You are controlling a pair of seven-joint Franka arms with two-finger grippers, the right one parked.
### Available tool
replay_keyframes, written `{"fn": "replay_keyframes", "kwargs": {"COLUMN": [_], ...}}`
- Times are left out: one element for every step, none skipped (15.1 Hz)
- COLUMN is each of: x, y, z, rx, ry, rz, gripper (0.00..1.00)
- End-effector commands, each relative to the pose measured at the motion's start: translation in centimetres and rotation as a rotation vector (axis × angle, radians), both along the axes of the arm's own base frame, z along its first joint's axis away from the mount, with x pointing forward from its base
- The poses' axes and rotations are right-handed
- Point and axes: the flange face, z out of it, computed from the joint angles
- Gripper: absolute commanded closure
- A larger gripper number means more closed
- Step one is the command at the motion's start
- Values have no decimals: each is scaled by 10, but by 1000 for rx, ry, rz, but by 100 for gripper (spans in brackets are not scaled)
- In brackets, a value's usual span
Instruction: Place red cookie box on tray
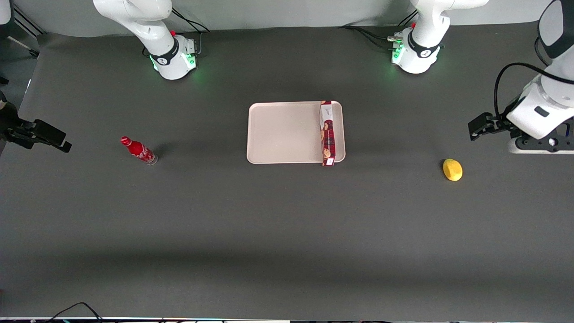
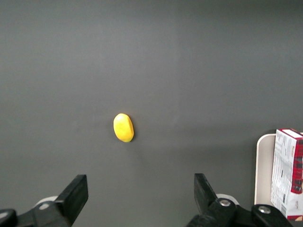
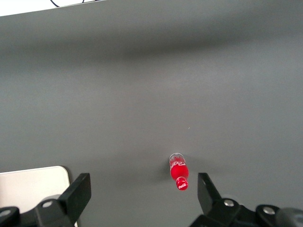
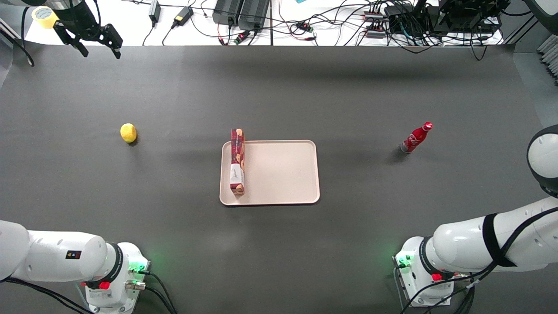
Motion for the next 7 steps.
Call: {"fn": "replay_keyframes", "kwargs": {"x": [9,9,10,11,12,13,13], "y": [-4,-5,-4,-4,-4,-4,-4], "z": [12,11,10,12,16,17,16], "rx": [-56,-59,-53,-51,-52,-52,-52], "ry": [-14,-12,-14,-19,-27,-30,-27], "rz": [18,17,13,11,12,12,11], "gripper": [0,0,0,0,0,0,0]}}
